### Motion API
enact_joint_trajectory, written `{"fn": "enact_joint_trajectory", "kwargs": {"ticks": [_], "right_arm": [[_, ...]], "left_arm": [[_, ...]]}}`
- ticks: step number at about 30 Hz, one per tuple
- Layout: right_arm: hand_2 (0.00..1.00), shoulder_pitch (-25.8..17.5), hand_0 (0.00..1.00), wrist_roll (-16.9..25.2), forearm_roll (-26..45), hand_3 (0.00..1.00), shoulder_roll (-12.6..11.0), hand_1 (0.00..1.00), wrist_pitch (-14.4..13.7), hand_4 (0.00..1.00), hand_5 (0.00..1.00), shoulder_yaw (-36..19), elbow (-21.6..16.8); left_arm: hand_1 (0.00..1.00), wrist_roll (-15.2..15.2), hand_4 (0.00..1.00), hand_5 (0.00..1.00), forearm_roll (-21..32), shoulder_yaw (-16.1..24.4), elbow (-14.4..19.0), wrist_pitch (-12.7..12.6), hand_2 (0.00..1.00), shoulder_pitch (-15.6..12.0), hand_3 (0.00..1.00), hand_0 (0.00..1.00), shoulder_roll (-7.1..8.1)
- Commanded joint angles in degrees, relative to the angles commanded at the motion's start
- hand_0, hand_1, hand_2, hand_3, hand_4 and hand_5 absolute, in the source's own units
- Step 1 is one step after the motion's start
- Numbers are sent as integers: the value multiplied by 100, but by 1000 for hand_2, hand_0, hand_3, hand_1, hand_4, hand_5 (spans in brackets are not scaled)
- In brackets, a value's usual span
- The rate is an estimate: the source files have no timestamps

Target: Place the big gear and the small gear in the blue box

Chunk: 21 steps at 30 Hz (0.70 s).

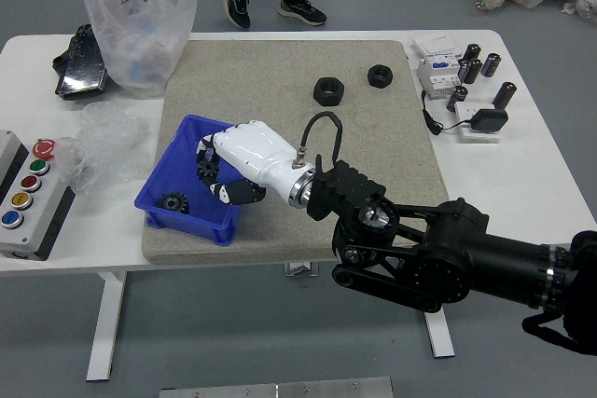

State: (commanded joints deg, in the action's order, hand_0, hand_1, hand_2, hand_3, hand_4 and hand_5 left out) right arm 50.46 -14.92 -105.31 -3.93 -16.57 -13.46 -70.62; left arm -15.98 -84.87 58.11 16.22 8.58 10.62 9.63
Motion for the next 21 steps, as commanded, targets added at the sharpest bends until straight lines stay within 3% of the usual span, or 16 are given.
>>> {"fn": "enact_joint_trajectory", "kwargs": {"ticks": [5, 6, 11, 12, 13, 18, 21], "right_arm": [[861, -27, 437, -20, 30, 855, 70, 780, 15, 458, 212, 61, 19], [897, -32, 446, -24, 34, 918, 77, 798, 20, 532, 193, 65, 24], [897, -46, 446, -37, 34, 918, 59, 798, 65, 532, 193, -9, 40], [903, -46, 449, -34, 42, 928, 41, 800, 70, 659, 241, -43, 38], [903, -48, 449, -27, 54, 928, 24, 800, 68, 659, 241, -75, 34], [866, -180, 430, 130, 370, 898, -188, 782, -58, 647, 230, -498, -164], [866, -455, 430, 441, 828, 898, -488, 782, -208, 647, 230, -965, -465]], "left_arm": [[616, -12, 654, 475, -1, 5, 7, 10, 570, 1, 704, 731, -8], [615, -14, 655, 480, 1, 4, 8, 12, 571, 2, 703, 731, -10], [615, -17, 655, 480, 20, -9, 11, 16, 571, 4, 703, 731, -16], [616, -17, 654, 482, 20, -10, 12, 17, 571, 3, 703, 731, -15], [616, -17, 654, 482, 22, -11, 12, 16, 571, 3, 703, 731, -14], [615, -3, 651, 481, 57, -41, 8, 8, 570, 9, 702, 731, -23], [615, 16, 651, 481, 106, -78, 1, -12, 570, 2, 702, 731, -31]]}}
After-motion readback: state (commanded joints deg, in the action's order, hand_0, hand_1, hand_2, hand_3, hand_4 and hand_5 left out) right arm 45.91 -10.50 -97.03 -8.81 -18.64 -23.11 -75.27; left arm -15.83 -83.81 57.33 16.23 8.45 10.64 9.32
